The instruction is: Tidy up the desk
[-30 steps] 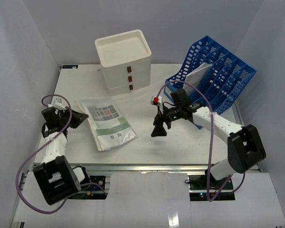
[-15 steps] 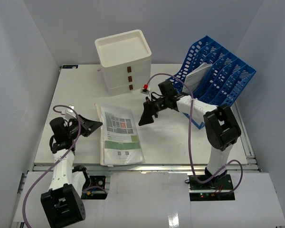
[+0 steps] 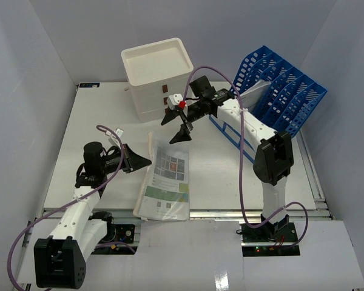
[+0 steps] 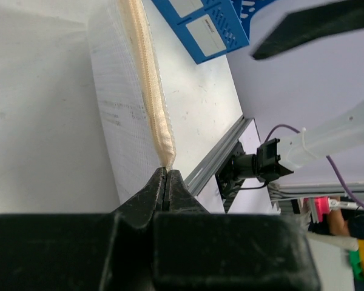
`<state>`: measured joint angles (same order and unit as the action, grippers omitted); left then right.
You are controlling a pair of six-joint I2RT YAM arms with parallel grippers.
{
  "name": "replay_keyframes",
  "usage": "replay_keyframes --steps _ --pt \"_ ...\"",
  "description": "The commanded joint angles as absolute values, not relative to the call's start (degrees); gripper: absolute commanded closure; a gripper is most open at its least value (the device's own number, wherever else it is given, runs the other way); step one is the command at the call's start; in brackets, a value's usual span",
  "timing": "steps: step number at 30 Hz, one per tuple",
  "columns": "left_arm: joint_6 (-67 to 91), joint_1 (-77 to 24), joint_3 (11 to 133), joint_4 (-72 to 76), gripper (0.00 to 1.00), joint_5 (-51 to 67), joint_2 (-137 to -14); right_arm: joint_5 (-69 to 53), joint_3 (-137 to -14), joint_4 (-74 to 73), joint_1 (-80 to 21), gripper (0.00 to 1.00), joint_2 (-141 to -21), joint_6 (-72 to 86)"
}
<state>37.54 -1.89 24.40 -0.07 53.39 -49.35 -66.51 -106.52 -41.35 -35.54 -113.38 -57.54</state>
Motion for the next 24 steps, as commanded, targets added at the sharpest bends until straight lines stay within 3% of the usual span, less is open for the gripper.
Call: replay_keyframes --steps 1,12,24 --pt "35.0 -4.4 27.4 1.7 1.0 54.9 -49.1 -67.3 -112.2 -55.0 -35.8 0.1 -119.2 -68.7" --pt "34.9 -8.2 30.0 2.2 1.0 55.9 -49.9 -62.0 -106.5 -51.2 -37.3 0.1 -118.5 -67.8" --pt "34.6 -10.6 31.2 -1.6 1.0 56.8 -46.9 -58.0 -111.8 -51.0 -33.6 0.1 -117.6 -67.0"
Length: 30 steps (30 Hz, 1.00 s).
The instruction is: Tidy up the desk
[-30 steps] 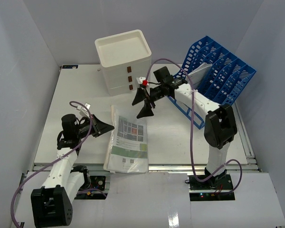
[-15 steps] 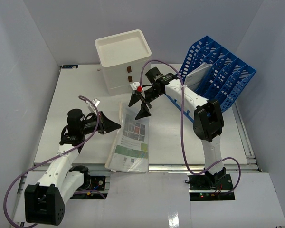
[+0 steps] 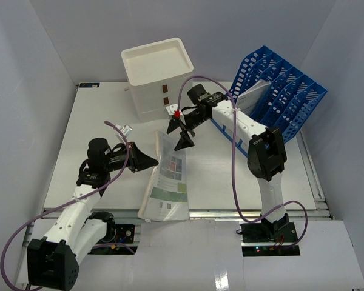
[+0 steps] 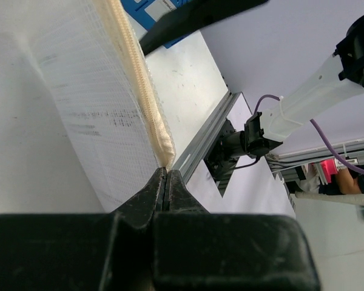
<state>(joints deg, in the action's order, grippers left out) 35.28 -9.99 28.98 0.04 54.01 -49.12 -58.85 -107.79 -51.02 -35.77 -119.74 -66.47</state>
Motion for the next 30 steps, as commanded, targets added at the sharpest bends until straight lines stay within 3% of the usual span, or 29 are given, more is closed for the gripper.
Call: replay_keyframes --steps 1,11,17,19,22,27,29,30 --pt "34.8 -10.6 31.2 -1.7 1.0 56.8 -46.5 -57.5 -112.1 -51.2 -33.3 0.1 -117.5 -67.3" --pt "34.8 -12.0 33.1 -1.8 1.0 58.1 -45.9 -60.9 -116.5 -65.0 -35.2 0.1 -121.6 -80.1" --pt "33.9 -12.2 33.5 -2.0 1.0 58.1 -46.1 -61.3 -115.3 -69.6 -38.2 0.03 -122.2 -85.0" --pt "33.6 -12.3 33.3 -2.1 1.0 58.1 -45.9 -61.1 -114.0 -69.9 -38.6 0.12 -122.0 -87.3" --pt "32.4 -12.3 33.6 -2.9 1.0 57.5 -45.4 -60.3 -113.9 -70.4 -38.6 0.4 -121.3 -87.3" --pt "28.7 -12.3 35.3 -5.9 1.0 54.7 -46.6 -59.3 -113.4 -72.3 -38.6 0.72 -119.8 -87.8" --pt "27.3 -12.3 36.0 -6.7 0.89 53.1 -47.7 -58.6 -113.4 -72.6 -38.6 0.91 -119.1 -87.4" --pt "26.4 -12.3 36.3 -7.4 0.81 52.4 -48.0 -57.8 -113.6 -72.4 -38.6 0.92 -118.6 -86.4"
